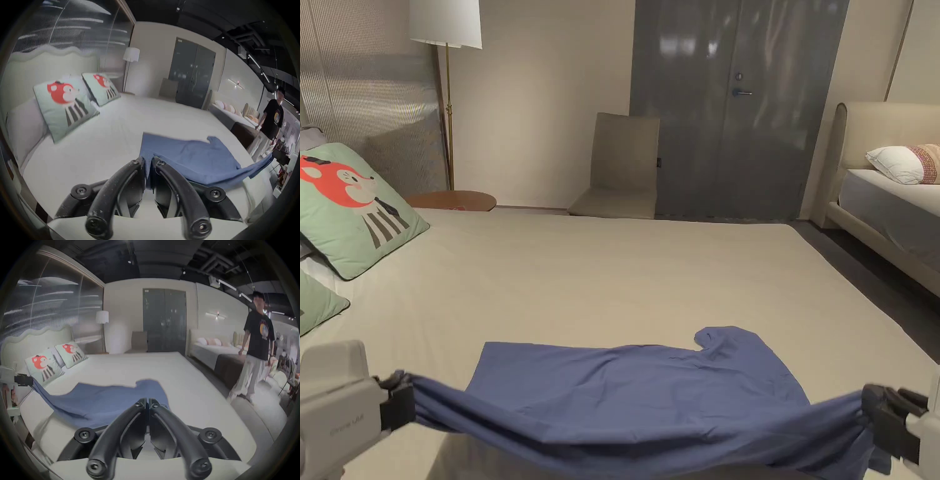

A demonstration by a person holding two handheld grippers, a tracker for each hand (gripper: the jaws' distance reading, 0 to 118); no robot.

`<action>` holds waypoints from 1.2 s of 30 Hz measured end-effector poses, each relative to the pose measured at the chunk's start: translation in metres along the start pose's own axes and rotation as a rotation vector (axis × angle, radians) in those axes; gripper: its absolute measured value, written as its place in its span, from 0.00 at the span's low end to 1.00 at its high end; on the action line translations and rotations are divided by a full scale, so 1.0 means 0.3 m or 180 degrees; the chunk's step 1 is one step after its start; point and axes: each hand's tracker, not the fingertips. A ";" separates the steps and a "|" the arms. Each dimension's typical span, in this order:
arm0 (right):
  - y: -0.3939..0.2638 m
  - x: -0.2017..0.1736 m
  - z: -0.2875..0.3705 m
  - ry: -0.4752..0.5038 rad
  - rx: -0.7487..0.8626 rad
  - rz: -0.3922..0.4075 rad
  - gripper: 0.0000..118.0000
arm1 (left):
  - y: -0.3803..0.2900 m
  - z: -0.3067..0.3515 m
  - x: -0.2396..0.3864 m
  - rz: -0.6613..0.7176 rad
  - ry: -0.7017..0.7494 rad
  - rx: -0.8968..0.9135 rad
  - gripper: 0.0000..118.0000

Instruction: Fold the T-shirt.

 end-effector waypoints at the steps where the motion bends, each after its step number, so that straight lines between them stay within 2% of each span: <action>1: -0.043 0.001 0.014 0.0008 -0.0065 -0.0006 0.01 | -0.045 0.008 -0.013 -0.0025 0.0051 -0.0078 0.03; 4: -0.155 -0.002 0.043 -0.0046 -0.0271 0.0074 0.01 | -0.161 0.019 -0.053 -0.0064 0.0098 -0.0292 0.03; 7: -0.247 0.012 0.052 -0.0047 -0.0586 0.0002 0.01 | -0.265 0.015 -0.093 0.0031 0.0099 -0.0576 0.03; 10: -0.328 0.019 0.047 -0.0168 -0.0838 0.0097 0.01 | -0.350 0.001 -0.122 -0.0005 0.0164 -0.0732 0.03; 17: -0.461 0.068 0.010 -0.0287 -0.1251 0.0057 0.01 | -0.461 -0.053 -0.185 0.0000 0.0266 -0.1034 0.03; 28: -0.537 0.091 -0.029 -0.0389 -0.1463 0.0098 0.01 | -0.513 -0.076 -0.208 -0.0137 0.0262 -0.1131 0.03; 29: -0.531 0.090 -0.022 -0.0364 -0.1425 0.0090 0.01 | -0.510 -0.071 -0.206 -0.0152 0.0236 -0.1090 0.03; 30: -0.524 0.092 -0.009 -0.0220 -0.1254 0.0083 0.03 | -0.505 -0.060 -0.201 -0.0190 0.0239 -0.1026 0.09; 31: -0.509 0.091 0.008 -0.0201 -0.1184 0.0075 0.22 | -0.494 -0.045 -0.193 -0.0231 0.0351 -0.0853 0.29; 33: -0.472 0.085 0.034 -0.0248 -0.0982 0.0100 0.80 | -0.466 0.004 -0.172 -0.0252 0.0346 -0.0425 0.76; 34: -0.448 0.076 0.058 -0.0217 -0.0778 0.0099 0.92 | -0.448 0.033 -0.161 -0.0233 0.0289 -0.0232 0.96; 35: -0.414 0.061 0.086 -0.0209 -0.0554 0.0160 0.90 | -0.422 0.071 -0.147 -0.0253 0.0337 0.0054 0.90; 36: -0.380 0.042 0.106 -0.0247 -0.0376 0.0204 0.89 | -0.399 0.103 -0.127 -0.0231 0.0187 0.0131 0.91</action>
